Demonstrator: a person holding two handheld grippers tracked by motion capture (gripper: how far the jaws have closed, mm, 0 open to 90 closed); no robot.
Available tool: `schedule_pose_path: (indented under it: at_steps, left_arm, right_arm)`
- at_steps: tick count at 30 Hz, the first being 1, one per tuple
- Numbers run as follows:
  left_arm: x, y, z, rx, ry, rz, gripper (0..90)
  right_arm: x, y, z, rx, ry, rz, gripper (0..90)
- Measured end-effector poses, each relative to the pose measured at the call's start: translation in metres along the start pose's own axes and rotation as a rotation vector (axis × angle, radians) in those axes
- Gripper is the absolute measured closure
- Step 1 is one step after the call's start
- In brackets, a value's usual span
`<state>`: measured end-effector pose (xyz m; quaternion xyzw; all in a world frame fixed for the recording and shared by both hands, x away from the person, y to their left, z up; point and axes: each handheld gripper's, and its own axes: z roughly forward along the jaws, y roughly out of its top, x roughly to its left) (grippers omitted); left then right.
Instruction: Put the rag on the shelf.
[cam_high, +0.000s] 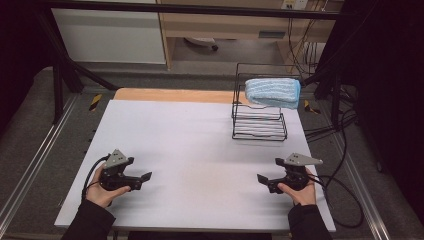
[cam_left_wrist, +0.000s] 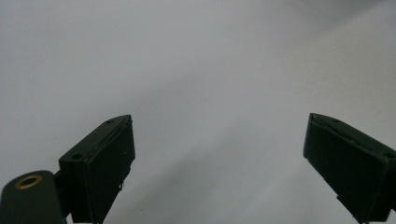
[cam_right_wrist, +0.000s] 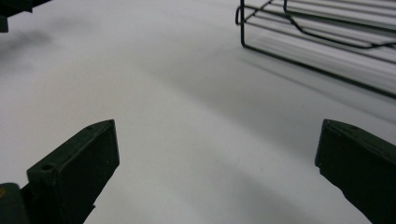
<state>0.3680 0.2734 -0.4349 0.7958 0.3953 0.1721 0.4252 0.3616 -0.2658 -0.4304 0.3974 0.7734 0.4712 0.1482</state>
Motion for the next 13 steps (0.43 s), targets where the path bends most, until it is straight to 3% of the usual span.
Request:
schedule_pose_path:
  at_steps: [6,13]
  left_arm:
    - [0.002,-0.011,-0.001,0.007,0.006,0.017,9.1]
    - [0.0,-0.016,0.001,0.022,0.008,0.03,9.1]
  right_arm:
    - [-0.005,-0.018,0.001,0.044,-0.004,0.022,0.6]
    - [-0.007,-0.02,-0.001,0.042,-0.004,0.029,0.6]
